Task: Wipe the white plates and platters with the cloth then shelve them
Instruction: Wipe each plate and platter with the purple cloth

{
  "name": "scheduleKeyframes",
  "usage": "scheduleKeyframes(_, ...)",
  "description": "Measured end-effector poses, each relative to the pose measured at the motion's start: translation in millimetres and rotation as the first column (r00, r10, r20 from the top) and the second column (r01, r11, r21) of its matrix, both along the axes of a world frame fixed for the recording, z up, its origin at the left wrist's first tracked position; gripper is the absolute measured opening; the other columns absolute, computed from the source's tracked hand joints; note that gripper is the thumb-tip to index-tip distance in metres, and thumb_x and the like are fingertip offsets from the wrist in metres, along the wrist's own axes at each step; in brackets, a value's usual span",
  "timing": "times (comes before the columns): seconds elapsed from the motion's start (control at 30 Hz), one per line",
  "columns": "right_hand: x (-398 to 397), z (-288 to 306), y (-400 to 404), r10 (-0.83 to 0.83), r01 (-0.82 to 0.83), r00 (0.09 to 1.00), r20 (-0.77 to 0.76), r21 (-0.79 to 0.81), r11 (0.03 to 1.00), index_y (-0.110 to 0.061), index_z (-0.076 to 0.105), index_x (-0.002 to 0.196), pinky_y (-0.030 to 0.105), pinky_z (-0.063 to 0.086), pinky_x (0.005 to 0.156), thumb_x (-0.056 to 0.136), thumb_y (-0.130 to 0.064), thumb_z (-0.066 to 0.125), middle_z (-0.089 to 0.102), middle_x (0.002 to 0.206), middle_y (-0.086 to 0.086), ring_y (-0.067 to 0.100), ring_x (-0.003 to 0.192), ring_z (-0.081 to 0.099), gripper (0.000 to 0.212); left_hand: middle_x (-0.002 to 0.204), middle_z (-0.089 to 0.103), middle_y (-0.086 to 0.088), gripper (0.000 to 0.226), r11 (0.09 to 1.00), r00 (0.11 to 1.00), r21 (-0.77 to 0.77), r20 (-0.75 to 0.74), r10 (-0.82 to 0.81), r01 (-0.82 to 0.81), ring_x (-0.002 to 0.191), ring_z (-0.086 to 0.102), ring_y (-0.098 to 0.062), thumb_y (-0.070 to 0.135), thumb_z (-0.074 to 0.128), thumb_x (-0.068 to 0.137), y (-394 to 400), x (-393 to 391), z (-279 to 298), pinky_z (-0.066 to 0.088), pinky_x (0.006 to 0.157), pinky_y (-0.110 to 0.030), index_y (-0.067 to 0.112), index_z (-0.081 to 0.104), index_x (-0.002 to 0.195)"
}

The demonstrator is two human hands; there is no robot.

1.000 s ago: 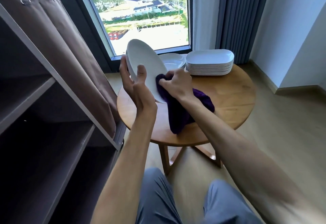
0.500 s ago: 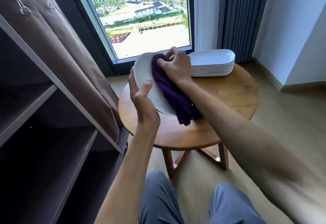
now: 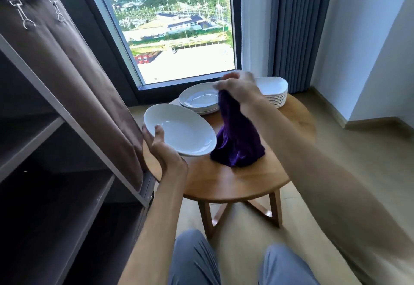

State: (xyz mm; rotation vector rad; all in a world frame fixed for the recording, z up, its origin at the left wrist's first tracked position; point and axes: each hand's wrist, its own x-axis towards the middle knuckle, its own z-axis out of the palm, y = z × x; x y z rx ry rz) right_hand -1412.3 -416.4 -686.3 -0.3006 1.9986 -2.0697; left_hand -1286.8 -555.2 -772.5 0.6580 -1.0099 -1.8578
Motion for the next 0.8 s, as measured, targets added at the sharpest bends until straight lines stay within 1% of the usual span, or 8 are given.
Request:
scheduleKeyframes(0.07, 21.3, -1.4, -13.7, 0.282, -0.272, 0.956, -0.083, 0.115, 0.955, -0.011, 0.074, 0.101, 0.024, 0.057, 0.069, 0.085, -0.011, 0.077, 0.075, 0.086, 0.003, 0.016, 0.081, 0.072, 0.016, 0.141, 0.060, -0.009, 0.052, 0.999, 0.999, 0.034, -0.037, -0.012, 0.014, 0.125, 0.061, -0.032, 0.027, 0.054, 0.098, 4.1, -4.7, 0.6, 0.049, 0.107, -0.054, 0.025, 0.047, 0.150)
scheduleKeyframes(0.1, 25.8, -7.0, -19.4, 0.284, -0.245, 0.941, -0.185, 0.211, 0.946, -0.015, 0.076, 0.101, 0.024, 0.057, 0.074, 0.084, -0.012, 0.077, 0.076, 0.088, -0.001, 0.011, 0.083, 0.072, 0.017, 0.143, 0.059, -0.010, 0.052, 0.998, 0.998, 0.062, -0.061, -0.023, 0.027, 0.127, 0.059, -0.033, 0.026, 0.055, 0.099, 3.8, -5.8, 0.2, 0.047, 0.110, -0.055, 0.025, 0.047, 0.150)
scheduleKeyframes(0.2, 27.3, -33.6, -21.2, 0.035, 0.218, 0.882, -0.469, 0.473, 0.854, -0.021, 0.065, 0.131, 0.042, 0.047, 0.105, 0.075, -0.032, 0.084, 0.062, 0.131, 0.005, 0.021, 0.122, 0.057, 0.061, 0.145, 0.058, -0.013, 0.050, 0.991, 0.994, 0.122, -0.098, -0.040, 0.052, 0.129, 0.058, -0.036, 0.026, 0.055, 0.101, -1.2, -2.9, -1.9, 0.046, 0.111, -0.055, 0.022, 0.047, 0.151)
scheduleKeyframes(0.27, 31.0, -59.1, -17.9, -0.042, 0.148, 0.967, -0.250, 0.424, 0.894, -0.019, 0.053, 0.141, 0.045, 0.043, 0.110, 0.067, -0.042, 0.091, 0.055, 0.140, 0.011, 0.028, 0.131, 0.050, 0.086, 0.134, 0.066, -0.015, 0.046, 0.986, 0.987, 0.146, -0.151, -0.063, 0.085, 0.117, 0.067, -0.034, 0.029, 0.053, 0.101, -0.1, 1.2, -0.2, 0.052, 0.105, -0.051, 0.017, 0.052, 0.146)
scheduleKeyframes(0.37, 43.4, -87.5, -19.1, 0.086, -0.074, 0.972, 0.218, -0.063, 0.995, -0.012, 0.069, 0.119, 0.046, 0.058, 0.095, 0.069, -0.025, 0.092, 0.076, 0.110, 0.012, 0.033, 0.106, 0.071, 0.057, 0.116, 0.075, -0.007, 0.036, 0.985, 0.977, 0.123, -0.193, -0.094, 0.119, 0.103, 0.073, -0.028, 0.027, 0.054, 0.100, 10.7, 4.4, 7.7, 0.059, 0.094, -0.044, 0.019, 0.061, 0.133)
scheduleKeyframes(0.47, 52.1, -94.3, -24.1, 0.163, -0.054, 0.886, 0.433, -0.254, 0.966, -0.002, 0.073, 0.112, 0.050, 0.061, 0.083, 0.075, -0.013, 0.084, 0.076, 0.101, 0.019, 0.035, 0.092, 0.074, 0.040, 0.133, 0.066, -0.016, 0.048, 0.985, 0.974, 0.074, -0.175, -0.142, 0.157, 0.117, 0.066, -0.037, 0.018, 0.055, 0.096, 17.3, 2.4, 13.1, 0.056, 0.100, -0.051, 0.017, 0.052, 0.144)
scheduleKeyframes(0.57, 52.6, -91.5, -26.0, 0.163, 0.012, 0.853, 0.496, -0.330, 0.944, 0.005, 0.070, 0.115, 0.051, 0.060, 0.078, 0.081, -0.004, 0.076, 0.073, 0.109, 0.025, 0.036, 0.088, 0.070, 0.036, 0.141, 0.059, -0.018, 0.068, 0.966, 0.963, 0.029, -0.094, -0.252, 0.255, 0.125, 0.060, -0.042, 0.023, 0.062, 0.080, 7.2, 4.3, 15.3, 0.051, 0.103, -0.059, 0.017, 0.050, 0.147)
scheduleKeyframes(0.8, 21.1, -67.6, -6.5, -0.001, 0.085, 0.950, 0.313, -0.256, 0.963, 0.005, 0.068, 0.111, 0.050, 0.062, 0.082, 0.078, -0.001, 0.078, 0.073, 0.109, 0.025, 0.038, 0.091, 0.072, 0.035, 0.127, 0.065, -0.009, 0.073, 0.885, 0.897, -0.154, 0.135, -0.421, 0.439, 0.116, 0.062, -0.033, 0.020, 0.058, 0.071, -24.7, 21.3, 26.3, 0.056, 0.087, -0.043, 0.013, 0.051, 0.143)
